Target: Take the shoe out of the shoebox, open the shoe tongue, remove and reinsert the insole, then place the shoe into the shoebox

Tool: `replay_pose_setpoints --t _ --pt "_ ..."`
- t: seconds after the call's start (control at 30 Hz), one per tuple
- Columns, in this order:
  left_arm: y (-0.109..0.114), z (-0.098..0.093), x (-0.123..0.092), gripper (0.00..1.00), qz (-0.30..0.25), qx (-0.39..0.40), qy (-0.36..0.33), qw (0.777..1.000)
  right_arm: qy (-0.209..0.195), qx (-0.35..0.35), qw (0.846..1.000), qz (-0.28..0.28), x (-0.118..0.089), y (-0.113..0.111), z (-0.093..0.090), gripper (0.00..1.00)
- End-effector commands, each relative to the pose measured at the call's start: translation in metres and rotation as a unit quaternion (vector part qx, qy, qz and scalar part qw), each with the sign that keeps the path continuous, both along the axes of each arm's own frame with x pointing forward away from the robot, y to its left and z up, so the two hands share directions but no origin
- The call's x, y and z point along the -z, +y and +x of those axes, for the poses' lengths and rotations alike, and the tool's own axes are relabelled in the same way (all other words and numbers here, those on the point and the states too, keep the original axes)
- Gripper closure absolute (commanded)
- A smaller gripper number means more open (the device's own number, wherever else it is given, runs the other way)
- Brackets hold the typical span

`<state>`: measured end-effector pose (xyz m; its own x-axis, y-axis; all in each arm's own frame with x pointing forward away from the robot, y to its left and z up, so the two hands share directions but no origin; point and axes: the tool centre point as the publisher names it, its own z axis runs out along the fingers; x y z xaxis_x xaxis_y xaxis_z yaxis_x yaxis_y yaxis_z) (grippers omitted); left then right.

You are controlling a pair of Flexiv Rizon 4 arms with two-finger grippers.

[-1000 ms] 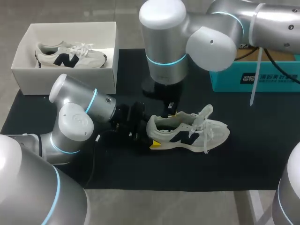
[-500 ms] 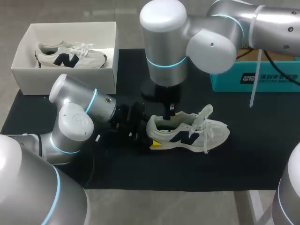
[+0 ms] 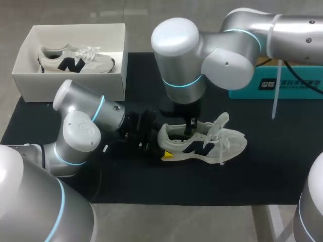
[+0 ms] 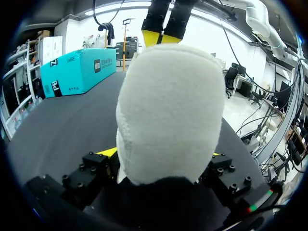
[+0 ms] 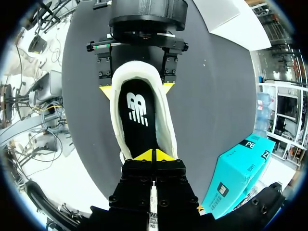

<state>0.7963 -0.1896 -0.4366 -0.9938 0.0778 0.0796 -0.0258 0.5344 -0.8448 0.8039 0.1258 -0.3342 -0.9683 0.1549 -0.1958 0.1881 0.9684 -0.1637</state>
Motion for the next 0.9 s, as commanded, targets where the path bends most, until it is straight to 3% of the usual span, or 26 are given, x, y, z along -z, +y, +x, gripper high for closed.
replay_pose_setpoints --t 0.03,0.3,0.5,0.9 --pt "0.0 0.001 0.002 1.0 -0.001 0.001 0.0 1.0 -0.003 -0.004 1.0 -0.009 0.008 -0.001 0.004 1.0" --pt "0.0 0.001 0.002 1.0 -0.001 0.001 0.0 1.0 0.034 0.01 0.999 -0.014 0.033 -0.014 -0.01 1.0" --pt "0.0 0.001 0.002 1.0 -0.001 0.001 0.0 1.0 0.042 0.016 0.999 -0.005 0.035 -0.015 -0.021 1.0" --pt "0.0 0.001 0.002 1.0 -0.001 0.001 0.0 1.0 0.033 0.03 0.999 0.007 0.054 -0.014 0.007 1.0"
